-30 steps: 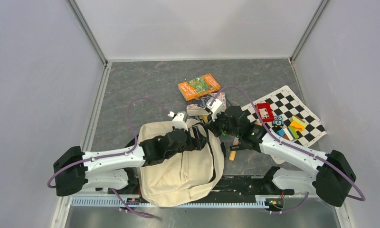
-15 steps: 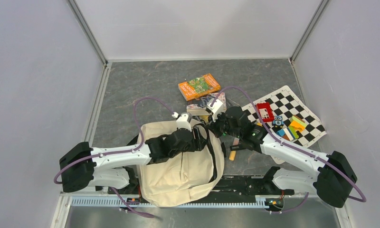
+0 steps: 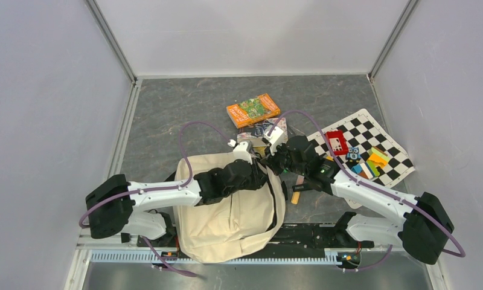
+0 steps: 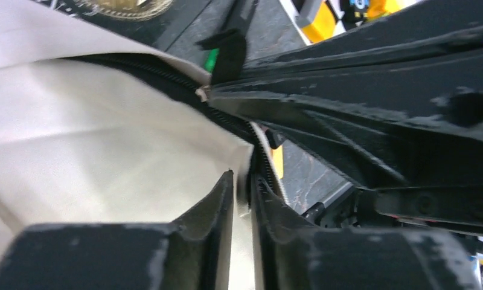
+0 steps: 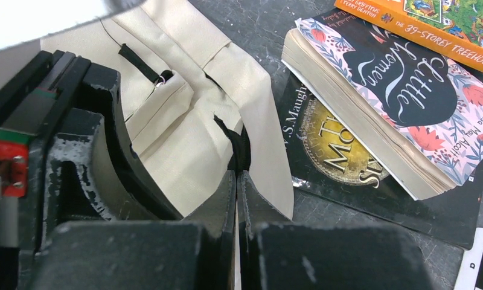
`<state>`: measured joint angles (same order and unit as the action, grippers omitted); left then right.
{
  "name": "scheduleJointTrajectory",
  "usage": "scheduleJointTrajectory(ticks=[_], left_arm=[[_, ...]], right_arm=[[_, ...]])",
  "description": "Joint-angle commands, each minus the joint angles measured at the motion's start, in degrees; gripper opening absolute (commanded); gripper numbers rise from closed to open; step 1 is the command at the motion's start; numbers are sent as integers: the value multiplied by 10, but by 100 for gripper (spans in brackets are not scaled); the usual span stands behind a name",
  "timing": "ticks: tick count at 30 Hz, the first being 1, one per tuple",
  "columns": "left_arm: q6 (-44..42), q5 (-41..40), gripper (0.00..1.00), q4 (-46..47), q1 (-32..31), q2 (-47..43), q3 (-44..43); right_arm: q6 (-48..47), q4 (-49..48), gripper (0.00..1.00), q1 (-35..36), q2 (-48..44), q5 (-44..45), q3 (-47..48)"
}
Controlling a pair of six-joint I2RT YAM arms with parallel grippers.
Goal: Pack the student bag
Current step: Unzip the student bag at the center of the board.
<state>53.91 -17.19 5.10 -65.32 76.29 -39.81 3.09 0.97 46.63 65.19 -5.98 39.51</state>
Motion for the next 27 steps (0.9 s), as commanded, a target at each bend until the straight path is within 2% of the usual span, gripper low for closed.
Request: scheduleJointTrajectory(ticks=[1,2,3,8,15,21,27], left_arm=[[-18,11,10,75,2,-3,3],[-22,13,3,74,2,-6,6],[-26,16,2,75,3,-11,12],[-62,36,2,76,2,-62,53],[-126,74,2,27,2,-149,98],[-181,129,2,-35,2,-208,100],[-204,147,2,-101,3,-257,91]], right_arm=[[2,-31,0,-1,-16,7,0],[3,-30,0,-1,-16,11,1],[2,-28,0,-1,-13,11,4],[-8,-12,0,-1,10,7,29],[-15,27,0,-2,67,-7,77],[-15,37,0,-4,109,-20,110],[-26,53,0,-4,154,-22,153]])
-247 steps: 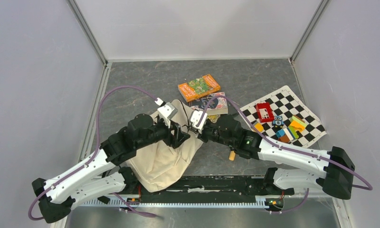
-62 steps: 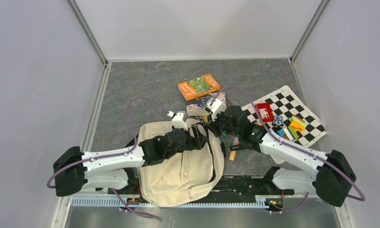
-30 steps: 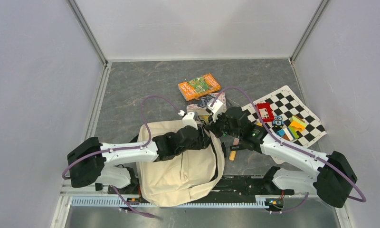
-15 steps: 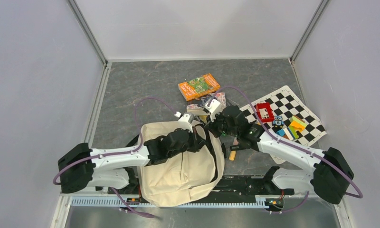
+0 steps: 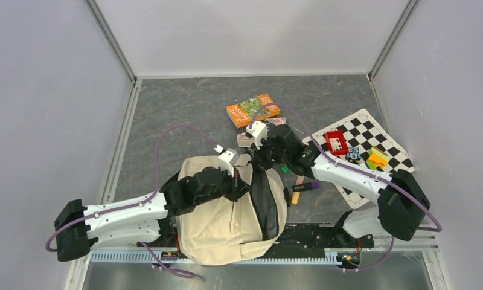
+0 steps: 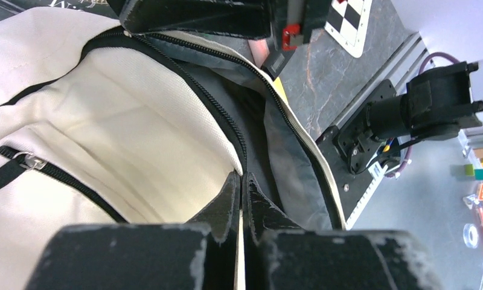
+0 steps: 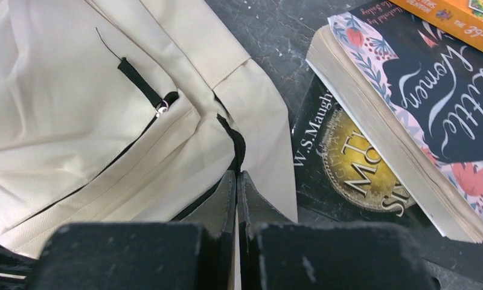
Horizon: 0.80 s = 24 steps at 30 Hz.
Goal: Pack the student bag
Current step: Unzip the student bag at the center of the board.
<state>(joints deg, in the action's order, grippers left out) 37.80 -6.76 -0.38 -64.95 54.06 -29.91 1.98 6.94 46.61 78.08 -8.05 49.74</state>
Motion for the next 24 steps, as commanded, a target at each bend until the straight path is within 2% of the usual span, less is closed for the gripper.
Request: scheduleJointTrajectory(ticks=[1,16,24], left_arm=[[-43,36,2,-55,-1,-43,-10],[-20,-67,2,-286,-1,-117,-94],[52,-116,2,-366,-1,-171,-60]], right_arm=[[-15,-4,0,-4,32,0,57],[-35,11,0,-4,148,8,117],[-23,-5,0,-4,197,9,139]])
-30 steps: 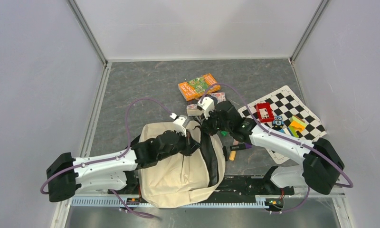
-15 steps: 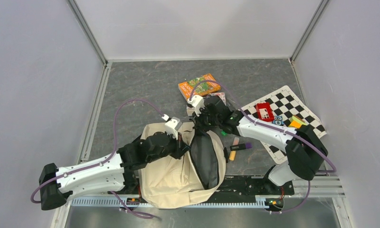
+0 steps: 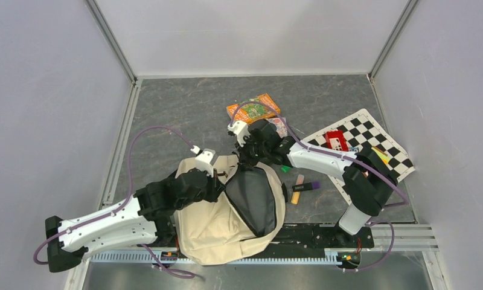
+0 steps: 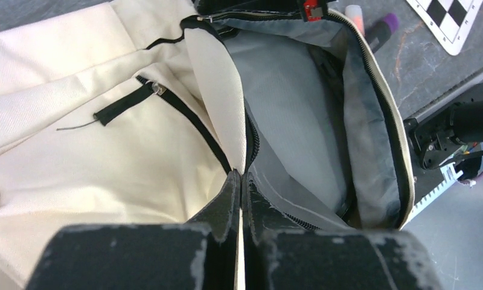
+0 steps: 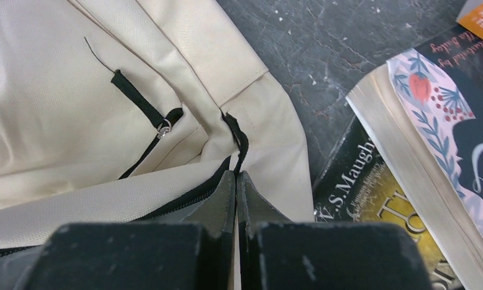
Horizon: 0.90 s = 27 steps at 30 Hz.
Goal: Pack the student bag
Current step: Unzip the student bag at the center of the board.
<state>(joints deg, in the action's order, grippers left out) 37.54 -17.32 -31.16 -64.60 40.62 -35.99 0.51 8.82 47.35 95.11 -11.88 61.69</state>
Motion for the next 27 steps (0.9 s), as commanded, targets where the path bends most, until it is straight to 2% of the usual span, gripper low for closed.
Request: scheduleJointTrajectory(ticks=[1,4,7,12,14,18,25,27], left_arm=[[71,-23,2,-67,-4,-41,7],[130,-50,2,-80,-4,-55,32],[200,-58,3,-46,-4,-73,71],[245,-63,36,97,-4,-107,134],[249,-78,44,113,-4,-106,136],[245,-88,69,130,-4,-84,130],[216,-28,97,221,-4,-14,118],[211,-19,100,232,-5,11,106]], right_arm=[[-7,-26,0,-11,32,45,21],[-6,-29,0,-11,42,35,21],[16,-41,0,-11,44,31,10],[45,-64,0,-10,39,31,-15],[57,-73,0,-8,34,40,-26],[85,-84,0,-4,20,68,-51],[114,-108,0,13,9,135,-67],[119,-111,0,18,6,152,-69]])
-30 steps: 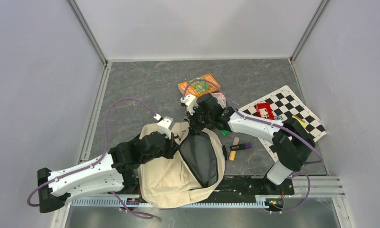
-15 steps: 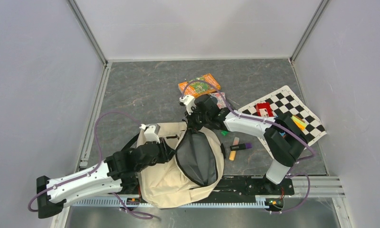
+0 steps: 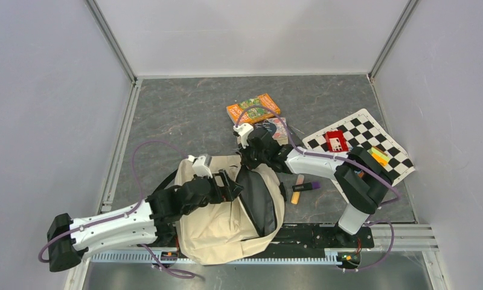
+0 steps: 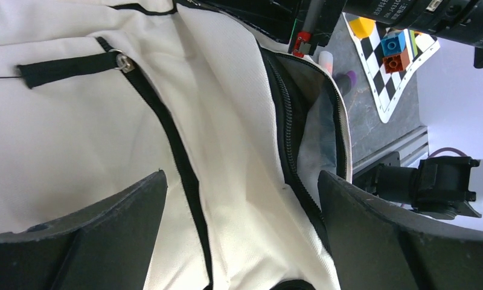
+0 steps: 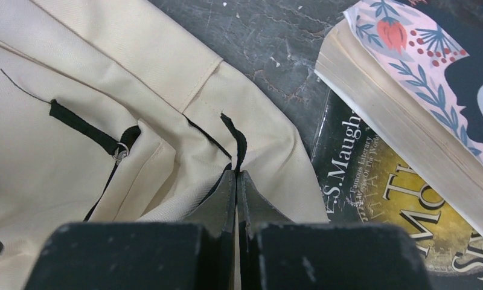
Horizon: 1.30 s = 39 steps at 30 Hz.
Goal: Pack the student bag
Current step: Unzip the student bag at the center of the board.
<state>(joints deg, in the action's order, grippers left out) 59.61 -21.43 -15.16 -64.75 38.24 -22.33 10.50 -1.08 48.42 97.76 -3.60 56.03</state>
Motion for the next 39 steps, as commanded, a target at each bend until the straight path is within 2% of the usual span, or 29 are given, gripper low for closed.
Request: scheduleJointTrajectory(ticks=[1,5,9,10,12,15,16,18,23,27,34,39], left_arm=[[-11,25,100,78,-3,45,-34],[-10,29,100,101,-4,70,-40],[4,35,97,82,-4,87,-40],[8,38,91,78,-3,92,-38],[12,45,70,75,-3,98,-34],[-15,52,24,75,-3,91,-43],[-34,52,12,73,-3,83,-51],[-94,60,2,58,-3,67,-84],[-259,111,2,-47,-4,39,-185],[-325,162,2,-114,-3,21,-232],[-370,244,2,-187,-4,-1,-272],[-377,263,2,-219,-3,-1,-286]], right_arm=[[21,-12,0,10,-22,77,-13],[25,-11,0,15,-27,93,-15],[26,-10,0,15,-33,98,-16],[26,-10,0,16,-34,99,-16],[24,-11,0,16,-38,100,-18],[4,-29,0,16,-49,84,-26],[-5,-35,0,16,-52,76,-29],[-17,-34,0,16,-57,64,-29],[-63,-10,0,9,-57,-6,-7],[-98,26,0,4,-45,-56,19],[-130,84,0,-2,11,-84,81],[-137,110,0,-3,53,-129,129]])
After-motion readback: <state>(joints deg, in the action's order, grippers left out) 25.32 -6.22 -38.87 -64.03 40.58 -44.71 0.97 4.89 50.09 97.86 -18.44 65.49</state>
